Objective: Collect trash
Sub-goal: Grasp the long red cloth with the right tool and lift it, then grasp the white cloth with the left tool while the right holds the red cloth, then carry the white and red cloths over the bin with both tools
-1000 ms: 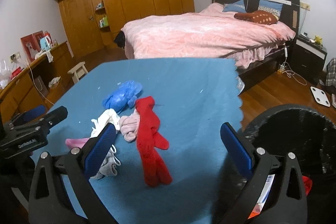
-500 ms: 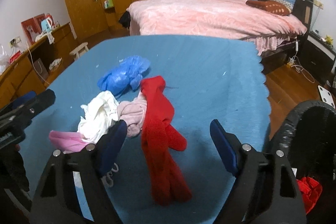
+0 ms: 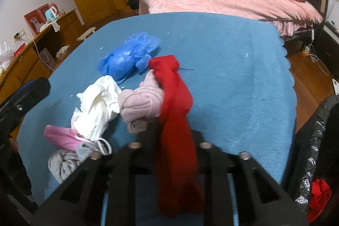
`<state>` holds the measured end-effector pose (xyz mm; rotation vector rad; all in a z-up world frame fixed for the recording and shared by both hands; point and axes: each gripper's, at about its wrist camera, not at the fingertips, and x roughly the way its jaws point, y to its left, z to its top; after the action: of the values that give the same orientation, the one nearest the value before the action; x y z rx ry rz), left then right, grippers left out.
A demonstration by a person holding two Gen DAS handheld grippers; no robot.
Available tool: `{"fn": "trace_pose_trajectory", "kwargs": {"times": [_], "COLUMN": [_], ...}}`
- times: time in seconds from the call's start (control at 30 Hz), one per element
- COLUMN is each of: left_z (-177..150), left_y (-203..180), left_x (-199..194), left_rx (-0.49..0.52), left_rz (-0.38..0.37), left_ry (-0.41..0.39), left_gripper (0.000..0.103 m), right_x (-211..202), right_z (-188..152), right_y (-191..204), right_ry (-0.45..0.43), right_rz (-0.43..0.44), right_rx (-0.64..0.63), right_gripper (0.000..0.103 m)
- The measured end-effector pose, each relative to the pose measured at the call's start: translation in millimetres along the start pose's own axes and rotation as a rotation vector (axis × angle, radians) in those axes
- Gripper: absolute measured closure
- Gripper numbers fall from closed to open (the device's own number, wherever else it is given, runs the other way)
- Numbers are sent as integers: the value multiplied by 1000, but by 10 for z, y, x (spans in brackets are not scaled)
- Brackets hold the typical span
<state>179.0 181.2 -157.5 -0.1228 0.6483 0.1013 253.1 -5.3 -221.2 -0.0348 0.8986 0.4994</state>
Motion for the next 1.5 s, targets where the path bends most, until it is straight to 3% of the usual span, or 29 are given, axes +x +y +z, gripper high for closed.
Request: {"fn": "trace_pose_trajectory", "kwargs": {"times": [0.37,0.53,0.8,1.0,1.2,1.5], "left_z": [9,3,-44,-85,-91,156], "left_y": [-208,-359,-462,-515,-541,-522], "left_x": [96,255,446,554,501,234], "left_rx": [7,36,39,52,45,24], "left_rz": [-40,-61,-87,-117,-146,-172], "left_ry": [37,87,148,182,158,52], "left_gripper": [13,30,40,63,78,80], "right_x": [-248,-314,-332,-331,-359,-562], "right_z": [30,72,77,80,73,182], "right_y": [-154,-252,-291,-290,-272,-217], "right_ry": [-64,-86,-92,-93,-102,-156], "right_rz": [-10,-13,-15,-12,-9,5], "right_rx": [41,68,71,72,71,58], "right_gripper": [93,93,93,93,93,93]}}
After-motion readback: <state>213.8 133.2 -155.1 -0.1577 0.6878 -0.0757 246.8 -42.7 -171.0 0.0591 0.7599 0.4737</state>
